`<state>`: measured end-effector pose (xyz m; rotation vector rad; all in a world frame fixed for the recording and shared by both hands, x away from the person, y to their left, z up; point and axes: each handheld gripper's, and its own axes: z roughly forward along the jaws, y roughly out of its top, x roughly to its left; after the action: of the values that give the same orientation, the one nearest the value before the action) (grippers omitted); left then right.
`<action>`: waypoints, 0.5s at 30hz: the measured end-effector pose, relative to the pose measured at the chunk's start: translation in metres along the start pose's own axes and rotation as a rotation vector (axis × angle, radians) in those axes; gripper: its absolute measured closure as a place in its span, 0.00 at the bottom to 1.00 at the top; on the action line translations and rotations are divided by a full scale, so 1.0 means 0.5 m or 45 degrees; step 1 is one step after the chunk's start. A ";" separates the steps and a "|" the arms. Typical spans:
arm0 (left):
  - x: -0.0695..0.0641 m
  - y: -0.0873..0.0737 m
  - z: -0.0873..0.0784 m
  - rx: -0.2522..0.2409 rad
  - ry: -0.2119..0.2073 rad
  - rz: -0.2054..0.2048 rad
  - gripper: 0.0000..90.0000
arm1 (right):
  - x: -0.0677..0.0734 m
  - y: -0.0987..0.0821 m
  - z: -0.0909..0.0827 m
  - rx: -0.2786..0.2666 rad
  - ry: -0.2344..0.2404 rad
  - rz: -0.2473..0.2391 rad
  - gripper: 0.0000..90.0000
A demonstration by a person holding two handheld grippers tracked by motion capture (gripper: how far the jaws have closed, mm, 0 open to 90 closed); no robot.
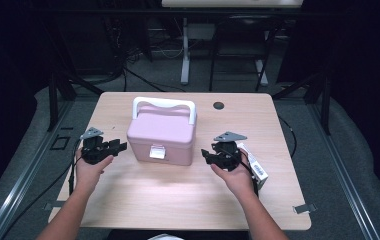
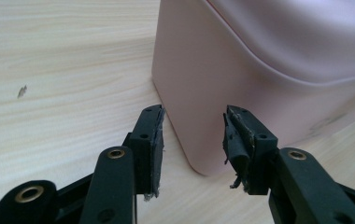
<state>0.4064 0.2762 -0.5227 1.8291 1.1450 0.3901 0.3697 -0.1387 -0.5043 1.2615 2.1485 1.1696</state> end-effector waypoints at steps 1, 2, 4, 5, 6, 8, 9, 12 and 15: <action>0.000 0.003 0.006 -0.006 0.000 0.008 0.66 | 0.002 0.002 0.010 -0.001 -0.007 0.003 0.61; -0.001 0.006 0.010 -0.012 -0.003 0.002 0.67 | 0.003 0.003 0.018 -0.006 -0.007 0.006 0.61; 0.003 0.005 0.022 -0.014 -0.006 -0.028 0.72 | 0.006 0.004 0.031 -0.008 -0.014 0.015 0.63; 0.004 0.004 0.025 -0.005 -0.010 -0.033 0.73 | 0.008 0.004 0.038 -0.009 -0.020 0.026 0.64; 0.004 0.002 0.031 0.010 -0.002 -0.028 0.74 | 0.007 0.004 0.042 -0.014 -0.018 0.022 0.64; 0.003 0.001 0.037 0.013 0.002 -0.023 0.76 | 0.008 0.004 0.049 -0.021 -0.023 0.033 0.64; 0.003 0.001 0.036 0.018 -0.003 -0.024 0.78 | 0.008 0.004 0.052 -0.023 -0.023 0.035 0.64; -0.001 0.001 0.038 -0.004 0.002 -0.033 0.80 | 0.007 0.004 0.060 -0.028 -0.024 0.051 0.62; -0.007 0.001 0.036 -0.007 -0.028 -0.026 0.80 | 0.008 0.004 0.066 -0.044 -0.030 0.057 0.61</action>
<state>0.4167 0.2635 -0.5309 1.8112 1.1458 0.3604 0.3907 -0.1193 -0.5214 1.3083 2.0838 1.1988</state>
